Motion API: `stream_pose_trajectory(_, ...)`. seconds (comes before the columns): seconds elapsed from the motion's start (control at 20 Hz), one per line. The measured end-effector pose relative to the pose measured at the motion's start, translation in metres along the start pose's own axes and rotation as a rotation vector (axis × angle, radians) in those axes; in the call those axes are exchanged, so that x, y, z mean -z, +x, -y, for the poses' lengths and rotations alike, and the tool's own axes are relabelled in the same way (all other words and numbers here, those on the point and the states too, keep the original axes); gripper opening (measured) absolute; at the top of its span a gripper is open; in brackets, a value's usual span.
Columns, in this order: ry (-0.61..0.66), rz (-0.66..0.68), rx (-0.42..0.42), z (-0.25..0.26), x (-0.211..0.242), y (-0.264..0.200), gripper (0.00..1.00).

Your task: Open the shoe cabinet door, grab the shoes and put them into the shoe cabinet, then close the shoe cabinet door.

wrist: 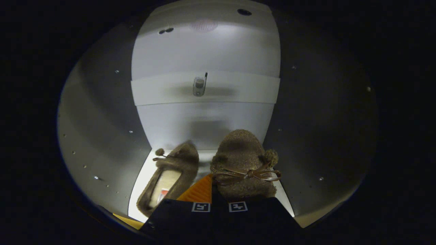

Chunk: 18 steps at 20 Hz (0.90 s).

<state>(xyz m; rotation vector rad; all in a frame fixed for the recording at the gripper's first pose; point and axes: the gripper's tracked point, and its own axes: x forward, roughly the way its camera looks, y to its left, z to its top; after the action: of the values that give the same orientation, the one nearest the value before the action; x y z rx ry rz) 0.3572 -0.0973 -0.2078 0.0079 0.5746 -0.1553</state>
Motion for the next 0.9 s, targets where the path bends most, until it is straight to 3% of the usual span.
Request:
stream_pose_trajectory(0.2, 0.011, -0.085, 0.001, -0.001, 0.022, 0.043, 0.05)
stream_pose_trajectory(0.45, 0.007, -0.086, 0.003, -0.004, 0.027, 0.061, 0.07)
stream_pose_trajectory(0.55, -0.029, -0.094, 0.002, -0.005, 0.032, 0.060, 0.15)
stream_pose_trajectory(0.9, 0.000, -0.020, 0.008, -0.001, 0.020, 0.010, 0.64)
